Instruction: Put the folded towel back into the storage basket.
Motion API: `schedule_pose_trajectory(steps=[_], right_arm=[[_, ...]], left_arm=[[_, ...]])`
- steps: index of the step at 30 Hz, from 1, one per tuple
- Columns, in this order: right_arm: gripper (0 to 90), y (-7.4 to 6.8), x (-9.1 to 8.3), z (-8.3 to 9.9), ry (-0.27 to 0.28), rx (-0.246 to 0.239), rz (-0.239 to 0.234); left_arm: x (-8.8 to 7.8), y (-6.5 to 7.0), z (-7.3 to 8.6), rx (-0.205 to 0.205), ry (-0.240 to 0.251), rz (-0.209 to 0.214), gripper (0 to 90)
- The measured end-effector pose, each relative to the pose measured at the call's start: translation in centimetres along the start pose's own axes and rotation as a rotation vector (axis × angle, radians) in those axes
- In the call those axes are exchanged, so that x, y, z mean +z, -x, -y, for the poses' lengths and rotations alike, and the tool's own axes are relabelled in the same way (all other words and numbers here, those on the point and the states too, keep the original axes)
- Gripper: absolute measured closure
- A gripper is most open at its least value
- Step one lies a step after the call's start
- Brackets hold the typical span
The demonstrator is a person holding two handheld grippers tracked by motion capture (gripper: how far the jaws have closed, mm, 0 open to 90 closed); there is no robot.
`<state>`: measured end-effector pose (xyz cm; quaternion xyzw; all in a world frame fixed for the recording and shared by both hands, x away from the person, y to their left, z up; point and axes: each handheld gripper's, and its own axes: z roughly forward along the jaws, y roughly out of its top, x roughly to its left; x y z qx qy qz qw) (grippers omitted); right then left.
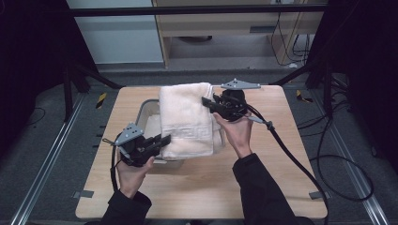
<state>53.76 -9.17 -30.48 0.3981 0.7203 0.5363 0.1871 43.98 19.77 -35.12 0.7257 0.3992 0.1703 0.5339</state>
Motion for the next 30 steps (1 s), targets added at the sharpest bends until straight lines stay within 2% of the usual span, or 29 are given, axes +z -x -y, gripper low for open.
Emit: schedule_pose_trajectory(steps=[14, 30], right_arm=[[67.7, -2.1, 2.6, -1.4, -0.001, -0.012, -0.013], [67.7, -4.0, 5.6, -1.8, -0.016, -0.014, -0.017]], left_arm=[[-1.9, -2.5, -0.3, -0.025, 0.013, -0.052, 77.1], [-3.1, -5.1, 0.0, -0.052, 0.000, -0.102, 77.3]])
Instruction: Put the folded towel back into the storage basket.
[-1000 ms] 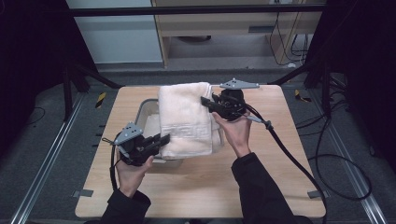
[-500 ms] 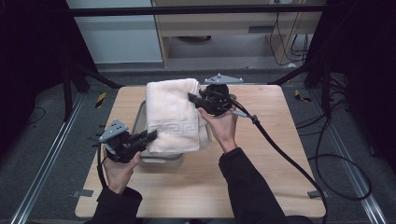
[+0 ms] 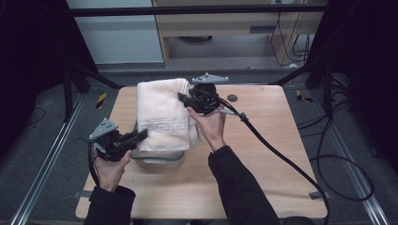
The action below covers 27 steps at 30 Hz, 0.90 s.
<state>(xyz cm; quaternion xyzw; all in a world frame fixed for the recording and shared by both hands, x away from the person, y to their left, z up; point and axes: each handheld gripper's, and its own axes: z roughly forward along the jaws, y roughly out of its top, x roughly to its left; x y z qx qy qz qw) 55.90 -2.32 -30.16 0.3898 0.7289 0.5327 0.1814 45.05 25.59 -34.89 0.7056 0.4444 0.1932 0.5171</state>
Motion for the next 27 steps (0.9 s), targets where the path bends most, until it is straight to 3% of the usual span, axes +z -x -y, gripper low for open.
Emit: schedule_pose_trajectory(steps=[16, 27], right_arm=[[67.7, -1.0, 2.8, 0.7, 0.002, 0.027, -0.019], [67.7, -1.2, 4.8, 1.4, -0.011, 0.020, -0.007]], left_arm=[[-0.4, -2.2, 0.5, -0.018, -0.021, -0.057, 77.4], [0.4, -3.6, 1.3, -0.037, -0.048, -0.085, 77.5]])
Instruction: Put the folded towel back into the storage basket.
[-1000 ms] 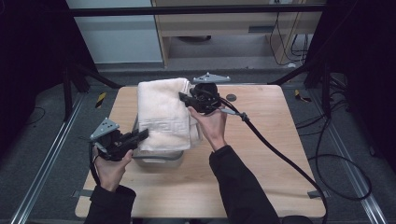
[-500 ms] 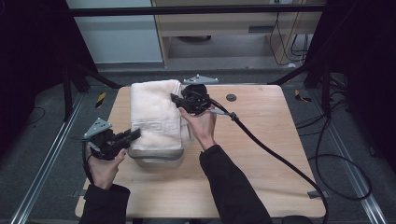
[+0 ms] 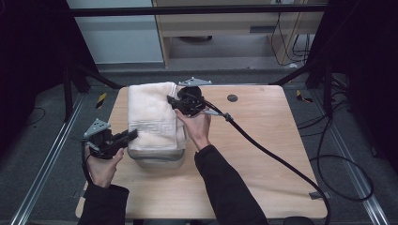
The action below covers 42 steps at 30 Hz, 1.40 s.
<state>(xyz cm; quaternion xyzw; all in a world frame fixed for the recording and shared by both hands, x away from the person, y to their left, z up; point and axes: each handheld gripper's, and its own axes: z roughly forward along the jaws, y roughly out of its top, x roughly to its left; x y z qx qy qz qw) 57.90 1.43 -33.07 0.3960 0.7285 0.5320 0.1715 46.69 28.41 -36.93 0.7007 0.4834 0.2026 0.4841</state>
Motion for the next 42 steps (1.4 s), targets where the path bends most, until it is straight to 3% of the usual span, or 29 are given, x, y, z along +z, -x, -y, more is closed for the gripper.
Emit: schedule_pose_trajectory(steps=[15, 28, 32, 42], right_arm=[[67.7, 0.2, 2.1, 1.4, -0.031, 0.024, 0.000], [67.5, 0.4, 3.7, 3.5, -0.084, 0.024, 0.024], [67.4, 0.3, 4.1, 4.0, -0.095, 0.013, 0.030], [67.0, 1.0, 4.5, 5.4, -0.113, 0.038, 0.035]], left_arm=[[1.0, -1.3, 0.8, -0.015, -0.042, -0.034, 77.5], [2.5, -2.2, 2.0, -0.015, -0.116, -0.061, 77.5], [2.8, -2.4, 2.4, -0.013, -0.134, -0.071, 77.4], [3.9, -2.3, 3.1, -0.011, -0.162, -0.076, 77.3]])
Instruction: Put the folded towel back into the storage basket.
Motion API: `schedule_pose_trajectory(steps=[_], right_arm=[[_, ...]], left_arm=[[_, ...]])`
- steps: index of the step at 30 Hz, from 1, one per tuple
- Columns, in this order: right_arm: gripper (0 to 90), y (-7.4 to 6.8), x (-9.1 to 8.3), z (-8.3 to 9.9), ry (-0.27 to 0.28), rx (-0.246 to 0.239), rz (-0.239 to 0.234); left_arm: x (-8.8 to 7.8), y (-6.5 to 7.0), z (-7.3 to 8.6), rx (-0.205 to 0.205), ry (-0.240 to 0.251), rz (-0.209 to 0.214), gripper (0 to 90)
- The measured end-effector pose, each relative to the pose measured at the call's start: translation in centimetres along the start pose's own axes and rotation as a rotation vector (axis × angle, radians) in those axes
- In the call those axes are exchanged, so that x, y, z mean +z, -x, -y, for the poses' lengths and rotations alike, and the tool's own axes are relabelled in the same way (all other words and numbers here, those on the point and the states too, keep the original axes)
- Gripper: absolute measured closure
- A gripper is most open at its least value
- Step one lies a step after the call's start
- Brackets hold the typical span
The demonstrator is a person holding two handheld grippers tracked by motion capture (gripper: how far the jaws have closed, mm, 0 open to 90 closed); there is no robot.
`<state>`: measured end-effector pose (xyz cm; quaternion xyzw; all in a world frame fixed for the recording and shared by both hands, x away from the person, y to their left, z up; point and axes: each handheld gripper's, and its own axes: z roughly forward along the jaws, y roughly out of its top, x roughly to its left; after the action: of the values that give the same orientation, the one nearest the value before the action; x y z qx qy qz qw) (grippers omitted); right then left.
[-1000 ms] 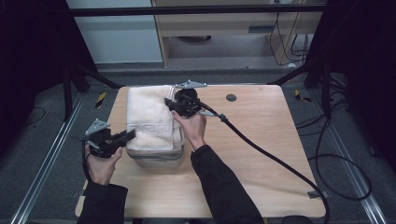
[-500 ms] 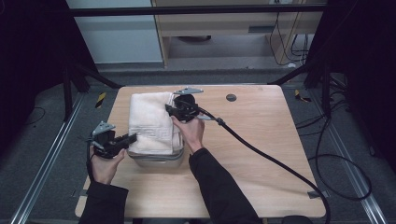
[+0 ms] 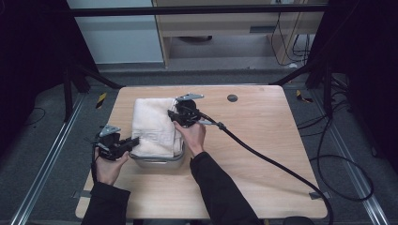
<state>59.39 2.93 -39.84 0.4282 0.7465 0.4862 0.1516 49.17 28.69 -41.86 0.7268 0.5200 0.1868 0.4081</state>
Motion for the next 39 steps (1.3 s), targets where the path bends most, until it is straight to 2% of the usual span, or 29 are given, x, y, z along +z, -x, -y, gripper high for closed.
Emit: schedule_pose_trajectory(steps=[11, 24, 35, 39], right_arm=[[66.2, 0.1, 0.8, 0.9, -0.035, -0.028, 0.014], [65.4, 0.8, 1.1, 2.1, -0.055, -0.018, 0.020], [61.3, 0.9, 1.4, 2.5, -0.075, -0.054, 0.033], [59.2, 0.9, 1.5, 2.6, -0.075, -0.090, 0.046]], left_arm=[[0.8, -0.2, 0.3, 0.004, -0.033, -0.009, 77.2], [1.6, 0.2, 0.4, 0.025, -0.064, -0.025, 76.2], [1.9, 0.6, 0.4, 0.060, -0.069, -0.052, 68.4], [1.9, 0.7, 0.4, 0.063, -0.067, -0.047, 64.7]])
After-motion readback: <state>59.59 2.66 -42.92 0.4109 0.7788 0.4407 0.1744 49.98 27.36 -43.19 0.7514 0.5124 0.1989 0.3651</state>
